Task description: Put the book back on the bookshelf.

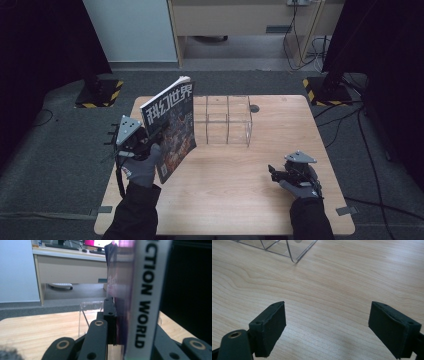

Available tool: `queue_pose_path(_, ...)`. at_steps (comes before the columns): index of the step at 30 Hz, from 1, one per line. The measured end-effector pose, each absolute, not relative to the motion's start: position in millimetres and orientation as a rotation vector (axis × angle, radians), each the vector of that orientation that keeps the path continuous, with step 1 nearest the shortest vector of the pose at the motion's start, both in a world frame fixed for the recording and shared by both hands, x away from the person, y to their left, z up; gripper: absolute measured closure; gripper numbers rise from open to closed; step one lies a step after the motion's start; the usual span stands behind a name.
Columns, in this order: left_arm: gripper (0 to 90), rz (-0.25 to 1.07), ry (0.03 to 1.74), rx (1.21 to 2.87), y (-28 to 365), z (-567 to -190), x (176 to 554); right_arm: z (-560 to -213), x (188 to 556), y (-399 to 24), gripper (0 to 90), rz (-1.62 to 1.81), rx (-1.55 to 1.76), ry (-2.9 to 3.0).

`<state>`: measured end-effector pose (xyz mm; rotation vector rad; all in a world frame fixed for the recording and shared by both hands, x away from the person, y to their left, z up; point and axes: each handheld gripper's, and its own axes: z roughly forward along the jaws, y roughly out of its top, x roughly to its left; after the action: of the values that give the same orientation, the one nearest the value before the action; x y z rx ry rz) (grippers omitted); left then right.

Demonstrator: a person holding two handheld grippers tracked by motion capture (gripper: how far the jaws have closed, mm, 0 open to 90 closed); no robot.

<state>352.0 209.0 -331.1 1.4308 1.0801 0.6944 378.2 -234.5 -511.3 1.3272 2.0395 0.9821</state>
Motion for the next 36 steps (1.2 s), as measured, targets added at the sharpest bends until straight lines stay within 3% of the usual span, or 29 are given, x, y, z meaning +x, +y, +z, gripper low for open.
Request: queue_pose_path(36,82.1,0.724,1.119,1.248,196.1,-316.8,414.6,-517.2,381.8,-234.5,13.0,0.942,1.316,2.047)
